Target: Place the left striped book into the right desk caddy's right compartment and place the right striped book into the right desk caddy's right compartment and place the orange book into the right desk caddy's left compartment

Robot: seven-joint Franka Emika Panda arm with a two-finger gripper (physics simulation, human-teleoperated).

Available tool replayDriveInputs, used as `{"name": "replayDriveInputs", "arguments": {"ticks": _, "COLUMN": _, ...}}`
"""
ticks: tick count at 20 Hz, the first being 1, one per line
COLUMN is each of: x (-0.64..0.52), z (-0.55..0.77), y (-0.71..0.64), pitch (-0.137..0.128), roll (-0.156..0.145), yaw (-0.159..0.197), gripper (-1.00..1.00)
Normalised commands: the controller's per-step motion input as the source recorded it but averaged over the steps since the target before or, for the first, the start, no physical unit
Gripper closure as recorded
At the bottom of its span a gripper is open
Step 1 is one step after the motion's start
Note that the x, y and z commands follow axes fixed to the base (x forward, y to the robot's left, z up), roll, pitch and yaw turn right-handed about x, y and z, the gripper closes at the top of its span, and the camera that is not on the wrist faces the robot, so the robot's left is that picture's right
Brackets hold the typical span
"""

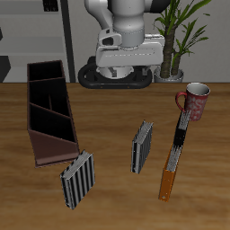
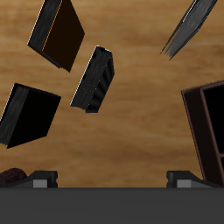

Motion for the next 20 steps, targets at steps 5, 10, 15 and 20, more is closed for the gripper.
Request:
{"name": "replayDriveInputs", "arguments": {"ticks": 5, "x": 0.22, "z": 0.02, "y": -0.02, "pitch": -0.018, "roll": -0.018, "yaw": 0.023, "gripper": -1.0}}
{"name": "replayDriveInputs", "arguments": {"ticks": 10, "x": 0.24, "z": 0.02, "y": 0.05, "pitch": -0.017, "roll": -0.041, "yaw": 0.012, "gripper": -1.0}}
{"name": "replayDriveInputs", "arguments": {"ticks": 15, "x": 0.31, "z": -0.02, "y": 0.2, "pitch": -0.036, "roll": -0.06, "yaw": 0.008, "gripper": -1.0}}
{"name": "replayDriveInputs", "arguments": {"ticks": 20, "x": 0.35, "z": -0.06, "y": 0.24, "pitch": -0.01, "roll": -0.001, "yaw": -0.003, "gripper": -1.0}}
